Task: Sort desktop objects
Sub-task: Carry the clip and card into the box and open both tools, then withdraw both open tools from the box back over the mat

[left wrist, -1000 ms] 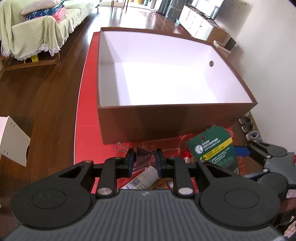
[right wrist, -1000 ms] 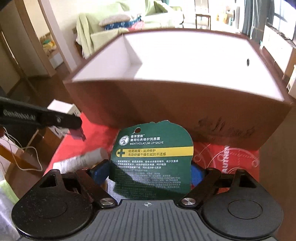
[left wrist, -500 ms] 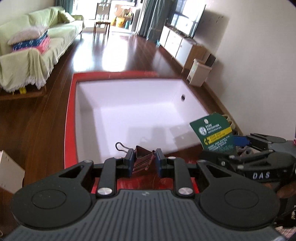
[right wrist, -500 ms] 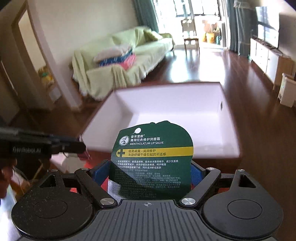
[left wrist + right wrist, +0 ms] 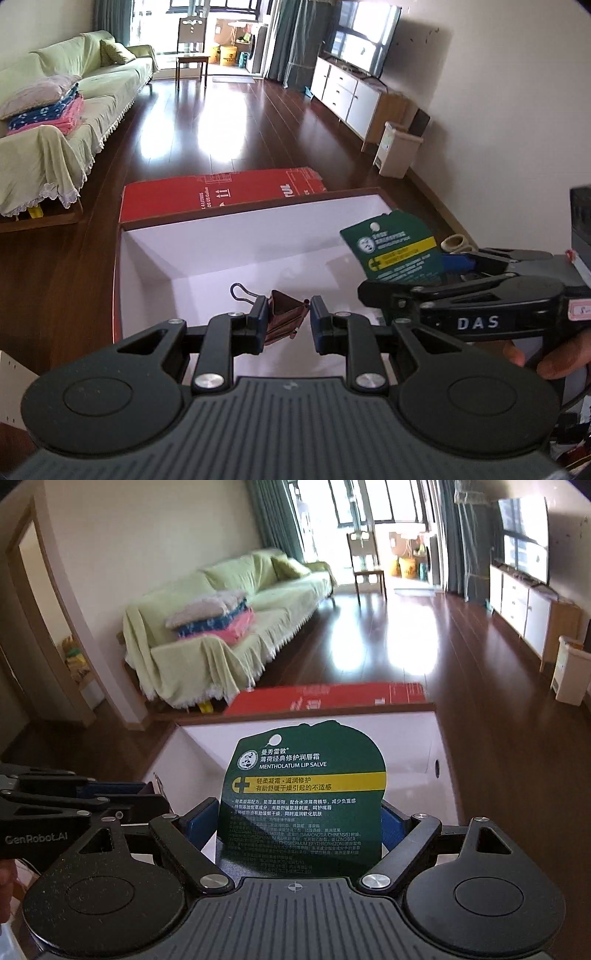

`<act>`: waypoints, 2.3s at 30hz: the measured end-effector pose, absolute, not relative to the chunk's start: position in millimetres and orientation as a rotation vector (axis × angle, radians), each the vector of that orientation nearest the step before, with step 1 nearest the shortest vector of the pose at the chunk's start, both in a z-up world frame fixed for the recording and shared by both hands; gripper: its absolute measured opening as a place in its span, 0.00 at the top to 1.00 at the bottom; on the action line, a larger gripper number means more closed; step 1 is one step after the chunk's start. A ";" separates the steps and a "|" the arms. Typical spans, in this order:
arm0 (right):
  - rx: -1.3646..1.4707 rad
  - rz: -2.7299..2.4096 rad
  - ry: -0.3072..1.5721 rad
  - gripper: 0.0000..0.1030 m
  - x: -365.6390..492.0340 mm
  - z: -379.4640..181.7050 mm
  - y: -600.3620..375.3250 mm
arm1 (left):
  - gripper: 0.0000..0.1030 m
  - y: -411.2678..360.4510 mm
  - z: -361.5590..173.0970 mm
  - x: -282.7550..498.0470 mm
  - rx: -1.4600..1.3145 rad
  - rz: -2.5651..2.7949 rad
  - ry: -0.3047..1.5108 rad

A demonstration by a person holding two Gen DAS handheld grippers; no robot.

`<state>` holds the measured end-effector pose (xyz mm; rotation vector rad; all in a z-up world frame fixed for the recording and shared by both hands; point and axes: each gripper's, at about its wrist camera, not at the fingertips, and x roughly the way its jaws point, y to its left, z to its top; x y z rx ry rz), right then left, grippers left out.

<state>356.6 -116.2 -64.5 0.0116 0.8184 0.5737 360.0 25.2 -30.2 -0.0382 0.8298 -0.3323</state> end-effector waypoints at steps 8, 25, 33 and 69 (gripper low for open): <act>-0.087 0.529 1.063 0.17 403.8 -110.3 -108.3 | 0.81 21.5 -78.5 399.0 0.046 -0.322 0.954; -0.180 0.456 1.222 0.17 441.6 -134.1 -100.6 | 0.80 11.4 -136.1 438.3 0.097 -0.282 1.134; -0.190 0.451 1.288 0.14 445.6 -141.1 -97.3 | 0.64 14.1 -145.4 448.6 0.083 -0.252 1.199; -0.097 0.447 1.190 0.06 386.9 -79.6 -117.8 | 0.18 11.8 -81.0 396.8 0.125 -0.207 1.142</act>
